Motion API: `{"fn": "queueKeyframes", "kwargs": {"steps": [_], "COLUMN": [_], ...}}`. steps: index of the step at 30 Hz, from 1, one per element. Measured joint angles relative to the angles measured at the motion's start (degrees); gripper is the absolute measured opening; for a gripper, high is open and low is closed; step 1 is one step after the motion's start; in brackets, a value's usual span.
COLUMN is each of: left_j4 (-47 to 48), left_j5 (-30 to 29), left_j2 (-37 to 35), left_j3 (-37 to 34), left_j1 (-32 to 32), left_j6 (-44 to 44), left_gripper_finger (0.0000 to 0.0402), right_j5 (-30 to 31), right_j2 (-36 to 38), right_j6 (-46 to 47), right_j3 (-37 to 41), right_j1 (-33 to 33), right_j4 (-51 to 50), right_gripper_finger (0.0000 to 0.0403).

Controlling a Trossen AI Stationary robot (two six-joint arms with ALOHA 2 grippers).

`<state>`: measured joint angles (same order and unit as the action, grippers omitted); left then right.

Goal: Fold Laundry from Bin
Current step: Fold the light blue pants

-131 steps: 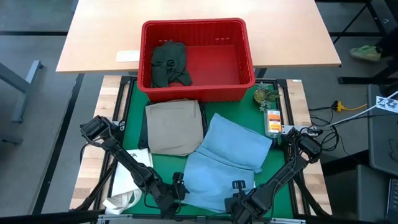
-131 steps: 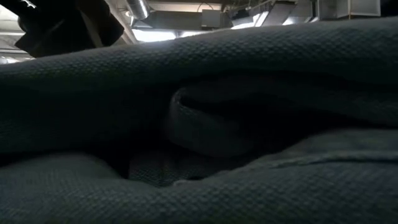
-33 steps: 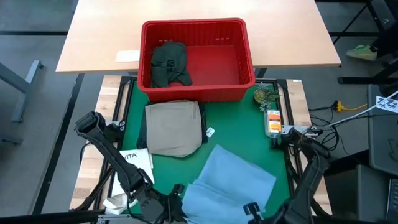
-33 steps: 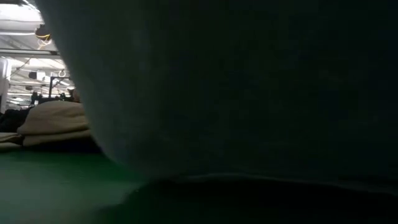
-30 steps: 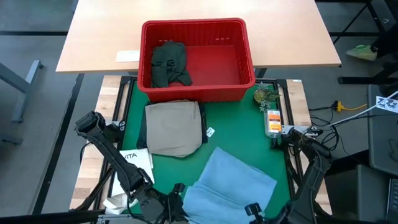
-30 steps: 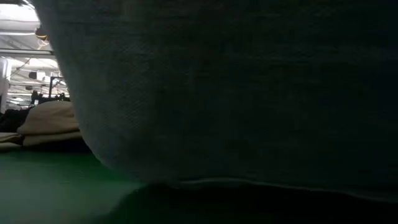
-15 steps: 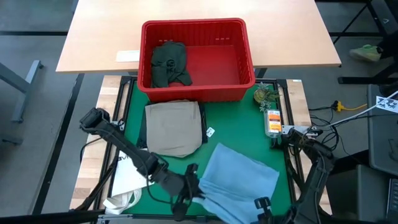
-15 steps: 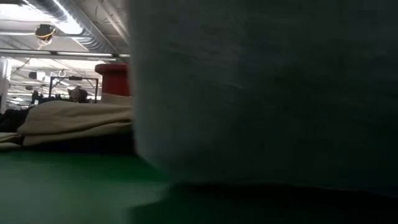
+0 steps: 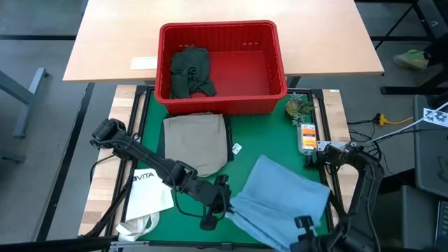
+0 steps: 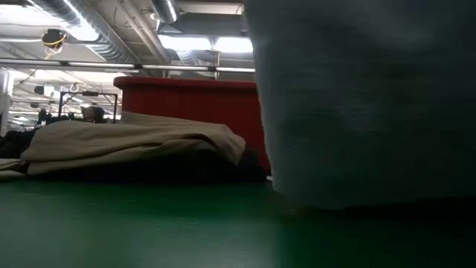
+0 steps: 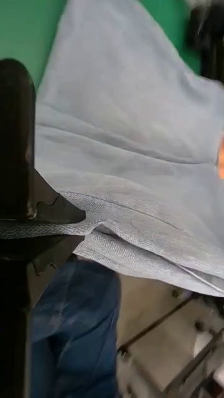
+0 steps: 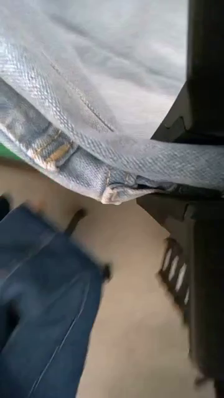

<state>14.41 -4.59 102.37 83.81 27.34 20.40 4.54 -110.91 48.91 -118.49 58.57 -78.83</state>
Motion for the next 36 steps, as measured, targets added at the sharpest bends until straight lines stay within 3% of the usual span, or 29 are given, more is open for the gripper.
{"fn": "queueKeyframes", "kwargs": {"steps": [8,13,17,21,24,30,36], "left_j4": [0.8,0.9,0.8,0.6,0.7,0.8,0.6], "left_j5": [8.0,8.3,8.2,8.7,10.1,10.6,10.6], "left_j2": [0.0,0.0,0.0,0.0,0.2,0.5,2.1], "left_j3": [0.5,2.8,4.6,4.7,4.7,4.7,4.7], "left_j1": [3.7,5.3,4.2,2.1,0.3,-3.7,-7.5], "left_j6": [0.1,-2.0,-3.0,-2.5,-0.6,0.0,-1.0], "left_gripper_finger": [0.0006,0.0005,0.0005,0.0005,0.0004,0.0004,0.0004], "right_j5": [-1.1,-0.9,2.3,9.4,14.4,18.7,19.9], "right_j2": [-2.3,-2.6,-2.6,-2.6,-2.6,-2.6,-2.6], "right_j6": [-2.5,-7.8,-9.4,-9.8,-6.8,2.5,10.4], "right_j3": [0.1,0.2,0.1,0.1,0.1,0.1,0.7], "right_j1": [0.2,0.9,2.9,6.2,8.6,11.8,13.5], "right_j4": [11.6,13.1,10.9,10.0,7.6,1.9,-4.4], "right_gripper_finger": [0.0062,0.0062,0.0062,0.0062,0.0062,0.0062,0.0062]}}
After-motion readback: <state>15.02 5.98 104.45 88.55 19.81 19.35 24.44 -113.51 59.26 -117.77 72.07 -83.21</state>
